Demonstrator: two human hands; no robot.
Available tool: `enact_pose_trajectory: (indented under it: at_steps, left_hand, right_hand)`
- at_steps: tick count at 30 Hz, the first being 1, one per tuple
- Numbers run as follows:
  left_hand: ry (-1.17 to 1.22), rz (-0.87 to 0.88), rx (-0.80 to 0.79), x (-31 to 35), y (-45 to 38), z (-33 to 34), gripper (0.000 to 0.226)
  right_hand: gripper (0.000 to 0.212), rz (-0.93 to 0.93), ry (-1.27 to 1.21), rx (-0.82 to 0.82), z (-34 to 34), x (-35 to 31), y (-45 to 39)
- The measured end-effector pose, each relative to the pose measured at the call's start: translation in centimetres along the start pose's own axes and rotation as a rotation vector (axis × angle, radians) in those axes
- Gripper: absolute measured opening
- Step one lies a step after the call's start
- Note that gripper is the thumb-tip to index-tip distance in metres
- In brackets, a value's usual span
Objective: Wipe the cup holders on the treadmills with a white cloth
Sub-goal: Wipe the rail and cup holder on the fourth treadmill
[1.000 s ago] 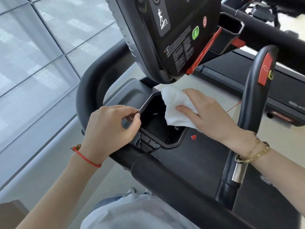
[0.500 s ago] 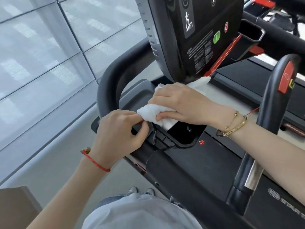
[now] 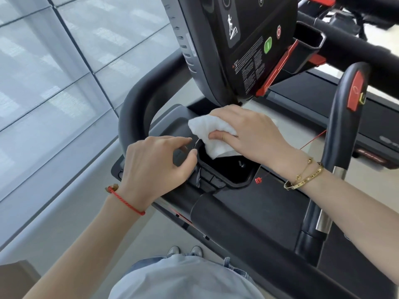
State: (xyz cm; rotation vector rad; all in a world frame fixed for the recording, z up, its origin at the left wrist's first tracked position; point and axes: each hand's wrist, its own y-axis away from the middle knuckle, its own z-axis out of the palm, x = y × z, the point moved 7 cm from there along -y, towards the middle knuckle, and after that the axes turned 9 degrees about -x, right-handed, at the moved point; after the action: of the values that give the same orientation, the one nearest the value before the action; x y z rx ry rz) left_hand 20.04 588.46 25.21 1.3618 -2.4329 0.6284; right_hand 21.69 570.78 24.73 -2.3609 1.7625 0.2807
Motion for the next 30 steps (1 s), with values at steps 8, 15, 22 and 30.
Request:
enact_pose_trajectory:
  at_steps: [8, 15, 22, 30]
  left_hand:
    - [0.059, 0.045, -0.11, -0.3, -1.8, 1.4, 0.037]
    - [0.108, 0.143, -0.211, 0.5, -4.4, 2.7, 0.033]
    - [0.218, 0.178, -0.294, 0.3, -6.4, 3.7, 0.034]
    - [0.299, 0.185, -0.321, -0.3, -6.7, 4.3, 0.028]
  right_hand:
    - [0.039, 0.401, -0.093, -0.031, -0.4, 3.6, 3.9]
    - [0.031, 0.499, -0.342, -0.108, 0.4, 3.9, 2.8]
    - [0.029, 0.693, -0.343, 0.007, 1.2, 3.2, 8.4]
    - [0.038, 0.756, -0.468, -0.048, 1.2, 4.2, 6.9]
